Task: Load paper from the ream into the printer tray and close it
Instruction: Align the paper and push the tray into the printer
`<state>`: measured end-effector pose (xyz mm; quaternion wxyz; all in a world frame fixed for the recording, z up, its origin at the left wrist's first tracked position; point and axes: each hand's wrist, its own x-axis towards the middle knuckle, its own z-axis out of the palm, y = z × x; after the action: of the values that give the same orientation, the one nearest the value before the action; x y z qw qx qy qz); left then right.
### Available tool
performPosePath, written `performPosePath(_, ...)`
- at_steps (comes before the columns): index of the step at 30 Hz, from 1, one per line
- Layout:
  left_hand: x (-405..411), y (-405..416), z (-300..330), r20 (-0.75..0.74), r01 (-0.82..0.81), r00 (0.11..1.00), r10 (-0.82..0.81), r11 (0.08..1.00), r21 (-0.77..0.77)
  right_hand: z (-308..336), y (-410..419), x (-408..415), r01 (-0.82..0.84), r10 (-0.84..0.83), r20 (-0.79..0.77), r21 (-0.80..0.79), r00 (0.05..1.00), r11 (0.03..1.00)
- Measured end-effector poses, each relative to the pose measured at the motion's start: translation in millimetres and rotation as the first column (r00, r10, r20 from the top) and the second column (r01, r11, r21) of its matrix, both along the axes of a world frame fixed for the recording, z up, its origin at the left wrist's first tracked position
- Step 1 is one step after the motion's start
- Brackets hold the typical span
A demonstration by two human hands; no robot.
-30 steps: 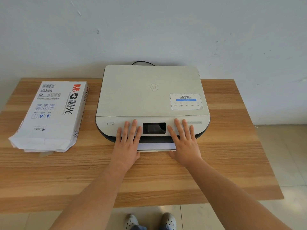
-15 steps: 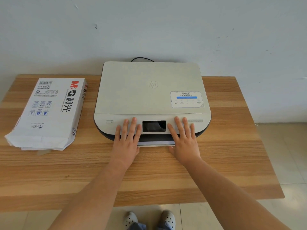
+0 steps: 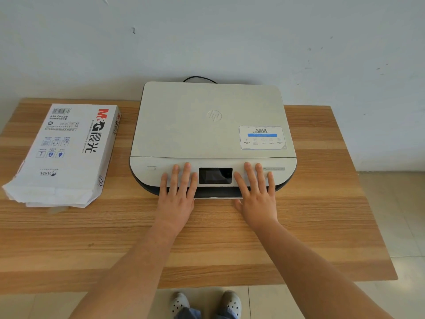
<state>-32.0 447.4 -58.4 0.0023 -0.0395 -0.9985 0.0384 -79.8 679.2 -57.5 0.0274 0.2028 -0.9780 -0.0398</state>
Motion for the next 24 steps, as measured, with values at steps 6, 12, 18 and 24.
performPosePath(6, -1.4, -0.4, -5.1, -0.012, 0.009, 1.0, -0.009, 1.0, 0.008, -5.1, -0.2, -1.4, -0.007, 0.007, -0.051, -0.005, 0.999, 1.0)
performPosePath(12, -2.5, -1.4, -7.1, 0.013, -0.006, 1.0, 0.007, 0.999, -0.041, -11.2, -2.9, -2.7, -0.008, 0.005, -0.081, -0.039, 0.997, 0.999)
performPosePath(18, -3.7, -0.1, -5.2, 0.021, -0.011, 1.0, 0.012, 0.999, -0.036, -13.2, -3.1, -3.5, -0.021, 0.02, -0.082, -0.02, 0.996, 1.0)
performPosePath(24, -3.2, 3.6, -3.1, 0.068, -0.039, 0.997, 0.044, 0.996, -0.075, -11.3, -3.4, -2.6, -0.001, 0.002, -0.033, 0.028, 0.999, 1.0)
